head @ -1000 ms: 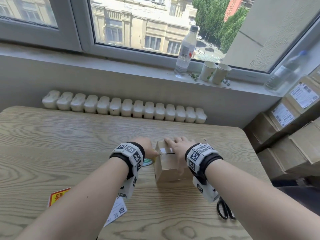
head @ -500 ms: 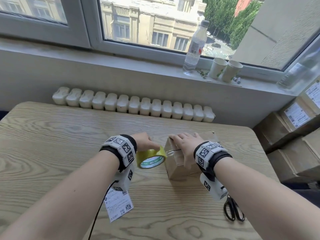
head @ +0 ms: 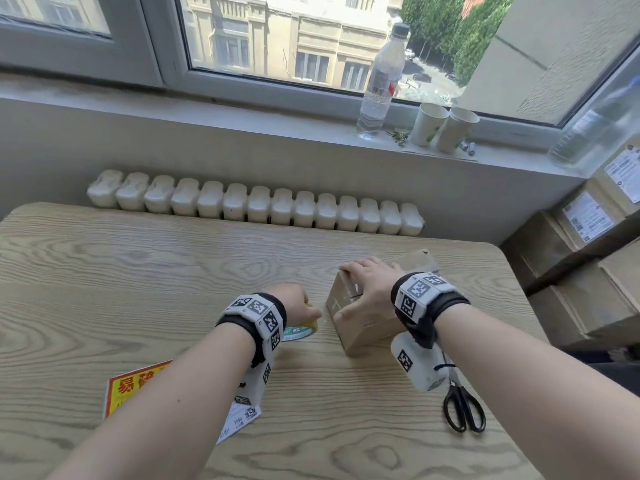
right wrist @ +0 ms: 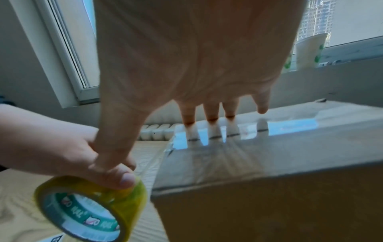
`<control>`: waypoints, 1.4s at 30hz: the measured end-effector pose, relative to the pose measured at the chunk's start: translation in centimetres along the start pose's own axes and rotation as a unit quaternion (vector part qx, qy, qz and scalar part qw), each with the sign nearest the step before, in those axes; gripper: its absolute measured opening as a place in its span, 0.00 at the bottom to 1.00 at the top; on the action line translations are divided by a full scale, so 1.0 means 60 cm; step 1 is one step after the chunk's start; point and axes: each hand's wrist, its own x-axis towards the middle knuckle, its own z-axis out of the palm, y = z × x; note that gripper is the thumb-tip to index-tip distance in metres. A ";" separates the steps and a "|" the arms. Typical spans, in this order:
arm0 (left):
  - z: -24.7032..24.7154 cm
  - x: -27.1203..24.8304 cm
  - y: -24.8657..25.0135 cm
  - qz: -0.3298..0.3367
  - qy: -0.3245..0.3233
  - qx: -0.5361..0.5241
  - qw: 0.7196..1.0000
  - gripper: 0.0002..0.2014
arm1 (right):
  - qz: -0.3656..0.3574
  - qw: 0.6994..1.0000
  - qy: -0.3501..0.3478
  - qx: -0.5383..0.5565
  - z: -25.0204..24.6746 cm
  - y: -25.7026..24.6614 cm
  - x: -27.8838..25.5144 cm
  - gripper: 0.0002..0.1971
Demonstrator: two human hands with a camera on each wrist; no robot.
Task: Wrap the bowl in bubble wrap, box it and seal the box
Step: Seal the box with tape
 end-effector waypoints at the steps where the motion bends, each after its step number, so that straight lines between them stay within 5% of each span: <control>1: 0.001 0.003 0.001 -0.002 -0.003 0.004 1.000 0.20 | 0.008 1.000 0.023 0.003 0.007 -0.003 0.004 0.50; 5: 0.007 0.011 0.007 -0.009 -0.007 0.009 1.000 0.21 | 0.034 0.995 0.093 -0.021 0.036 -0.014 0.020 0.40; 14: 0.009 0.020 0.018 0.004 -0.023 0.040 0.999 0.25 | 0.055 0.996 0.067 -0.006 0.025 -0.010 0.036 0.34; 26: -0.012 -0.003 0.029 0.002 -0.015 0.024 1.000 0.21 | 0.092 0.994 0.058 0.031 0.004 -0.034 0.041 0.06; 34: -0.021 -0.042 0.042 0.052 -0.008 -0.019 0.998 0.25 | 0.044 0.992 0.050 0.103 -0.004 -0.006 -0.008 0.15; 42: -0.009 -0.076 0.084 0.057 0.016 0.007 0.998 0.26 | 0.109 0.948 0.199 0.222 0.016 0.063 -0.096 0.13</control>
